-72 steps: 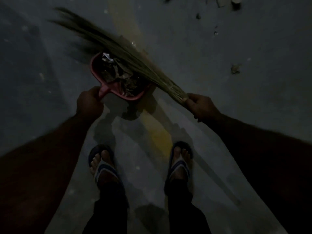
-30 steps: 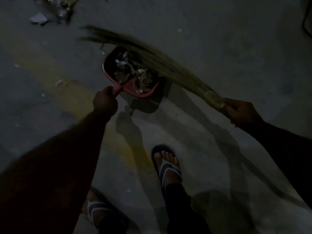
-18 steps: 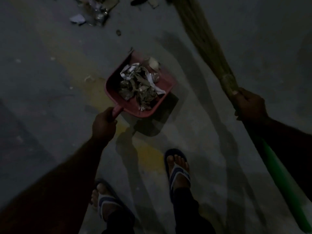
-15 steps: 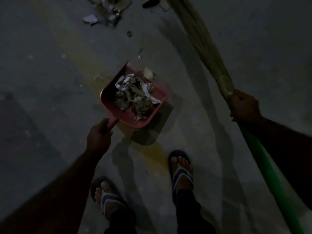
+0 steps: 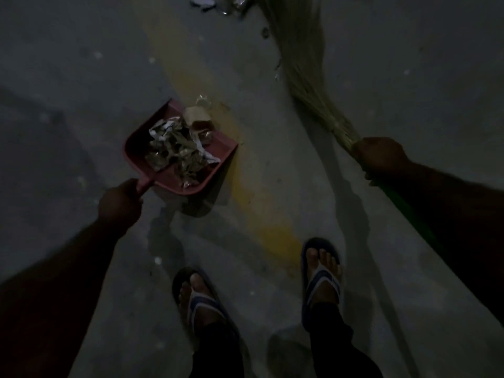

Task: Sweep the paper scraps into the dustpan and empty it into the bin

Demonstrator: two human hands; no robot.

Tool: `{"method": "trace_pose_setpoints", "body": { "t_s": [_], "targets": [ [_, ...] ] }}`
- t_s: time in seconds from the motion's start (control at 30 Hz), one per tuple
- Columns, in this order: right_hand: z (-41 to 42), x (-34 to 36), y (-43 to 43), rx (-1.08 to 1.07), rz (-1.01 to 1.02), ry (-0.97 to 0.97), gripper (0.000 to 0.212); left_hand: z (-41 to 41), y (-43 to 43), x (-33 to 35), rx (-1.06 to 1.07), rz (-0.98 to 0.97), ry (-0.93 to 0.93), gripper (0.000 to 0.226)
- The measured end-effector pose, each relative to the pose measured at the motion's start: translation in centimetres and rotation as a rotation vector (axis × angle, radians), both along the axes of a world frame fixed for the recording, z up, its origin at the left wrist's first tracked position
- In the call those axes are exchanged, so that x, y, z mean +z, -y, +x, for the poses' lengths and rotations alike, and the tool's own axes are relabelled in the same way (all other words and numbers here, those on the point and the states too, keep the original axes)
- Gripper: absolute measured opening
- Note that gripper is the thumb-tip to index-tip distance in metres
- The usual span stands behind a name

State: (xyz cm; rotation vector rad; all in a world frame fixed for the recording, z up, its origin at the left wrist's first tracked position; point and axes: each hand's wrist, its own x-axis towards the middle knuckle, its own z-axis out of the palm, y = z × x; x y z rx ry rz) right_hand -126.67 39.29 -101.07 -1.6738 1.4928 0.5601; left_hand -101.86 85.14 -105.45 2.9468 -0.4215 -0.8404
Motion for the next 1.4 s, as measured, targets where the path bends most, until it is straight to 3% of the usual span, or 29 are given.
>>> {"method": "trace_pose_setpoints", "body": {
  "t_s": [0.3, 0.5, 0.63, 0.9, 1.03, 1.3, 1.4],
  "targets": [
    [0.6, 0.6, -1.8, 0.274, 0.046, 0.017, 0.042, 4.2, 9.0, -0.5, -0.142, -0.037, 0.054, 0.043],
    [-1.5, 0.8, -2.9, 0.407, 0.06, 0.072, 0.033, 4.1, 10.8, -0.7, -0.115, -0.05, 0.052, 0.044],
    [-3.5, 1.6, -3.2, 0.365, -0.01, 0.239, 0.018, 3.1, 9.6, -1.0, -0.065, -0.131, 0.046, 0.047],
    [-4.3, 2.5, -2.3, 0.301, -0.173, 0.34, 0.016, -0.3, 7.4, -1.0, 0.159, -0.275, -0.022, 0.054],
    [-2.2, 2.6, -2.0, 0.211, -0.176, 0.364, 0.028, -2.4, 5.8, -0.9, 0.285, -0.356, -0.114, 0.055],
    [3.8, 2.8, -3.9, 0.223, -0.129, 0.364, 0.02, -6.9, -3.7, 0.3, 0.467, -0.355, -0.11, 0.052],
    [7.3, 2.2, -4.7, 0.335, -0.114, 0.345, 0.034, -6.3, -6.7, 0.5, 0.532, -0.273, -0.041, 0.049]
  ]
}}
